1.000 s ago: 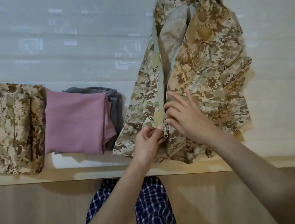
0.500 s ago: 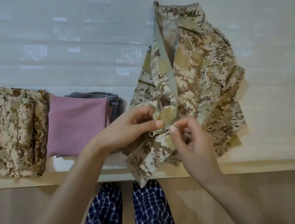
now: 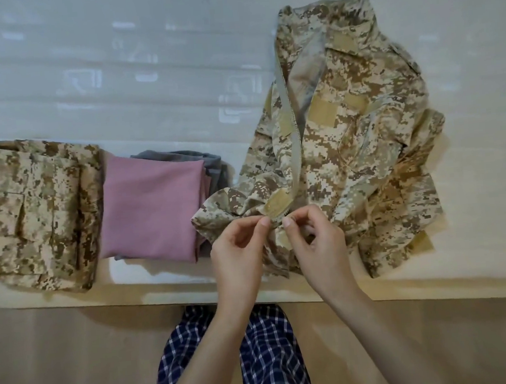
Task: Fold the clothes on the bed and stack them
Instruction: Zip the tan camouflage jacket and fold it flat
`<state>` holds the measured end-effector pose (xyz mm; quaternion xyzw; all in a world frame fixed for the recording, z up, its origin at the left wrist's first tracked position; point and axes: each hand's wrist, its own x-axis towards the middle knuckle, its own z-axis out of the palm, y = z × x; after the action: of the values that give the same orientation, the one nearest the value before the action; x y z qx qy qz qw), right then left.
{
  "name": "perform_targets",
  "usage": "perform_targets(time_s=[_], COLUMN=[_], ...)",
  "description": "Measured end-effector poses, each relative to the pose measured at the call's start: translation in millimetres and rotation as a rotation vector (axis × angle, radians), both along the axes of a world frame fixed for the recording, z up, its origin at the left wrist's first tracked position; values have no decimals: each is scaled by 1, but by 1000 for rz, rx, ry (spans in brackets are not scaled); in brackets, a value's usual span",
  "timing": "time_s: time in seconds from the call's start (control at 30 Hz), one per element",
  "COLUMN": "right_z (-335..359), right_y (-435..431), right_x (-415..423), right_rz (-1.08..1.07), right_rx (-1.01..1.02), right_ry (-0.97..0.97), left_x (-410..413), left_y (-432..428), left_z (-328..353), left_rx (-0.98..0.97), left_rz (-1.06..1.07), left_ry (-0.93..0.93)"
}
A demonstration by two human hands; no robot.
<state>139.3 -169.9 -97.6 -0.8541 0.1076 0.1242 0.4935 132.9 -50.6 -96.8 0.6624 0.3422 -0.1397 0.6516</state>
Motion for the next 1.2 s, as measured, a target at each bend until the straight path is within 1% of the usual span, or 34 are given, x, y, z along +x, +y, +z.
perform_targets(time_s=[0.07, 0.13, 0.2, 0.27, 0.37, 0.43, 0.53, 0.57, 0.67, 0.73, 0.83, 0.93, 1.0, 1.07, 1.2], right_z=[2, 4, 6, 8, 10, 12, 12, 12, 10, 7, 4, 2, 1, 1, 2], right_y=[-2, -4, -6, -7, -6, -8, -14, -17, -26, -29, -29, -28, -28, -29, -32], right_x=[3, 6, 9, 11, 14, 17, 23, 25, 32, 33, 31, 29, 28, 28, 29], right_rz=[10, 45, 80, 89, 49, 53, 234, 272, 283, 251, 120, 23, -27, -25, 113], right_rx=[20, 35, 41, 31, 38, 23, -72, -57, 99, 169, 273, 308, 340, 381, 366], right_ry=[6, 22, 38, 58, 113, 207, 369, 414, 548, 561, 571, 553, 527, 538, 563], left_x=[4, 8, 12, 16, 17, 16, 12, 11, 9, 10, 12, 11, 8, 3, -3], left_y=[5, 12, 18, 20, 19, 19, 18, 17, 14, 12, 10, 6, 2, -1, -1], left_z=[-2, -6, -9, -11, -14, -15, -15, -14, -13, -12, -9, -7, -8, -9, -11], left_rx=[-187, -370, -477, -525, -523, -522, -540, -548, -551, -509, -419, -348, -334, -336, -445], left_rz=[33, 11, -38, -45, -12, 2, 0, -4, -19, -33, -80, -106, -92, -60, 29], left_ry=[140, 245, 266, 252, 240, 229, 232, 238, 237, 196, 101, 69, 63, 83, 204])
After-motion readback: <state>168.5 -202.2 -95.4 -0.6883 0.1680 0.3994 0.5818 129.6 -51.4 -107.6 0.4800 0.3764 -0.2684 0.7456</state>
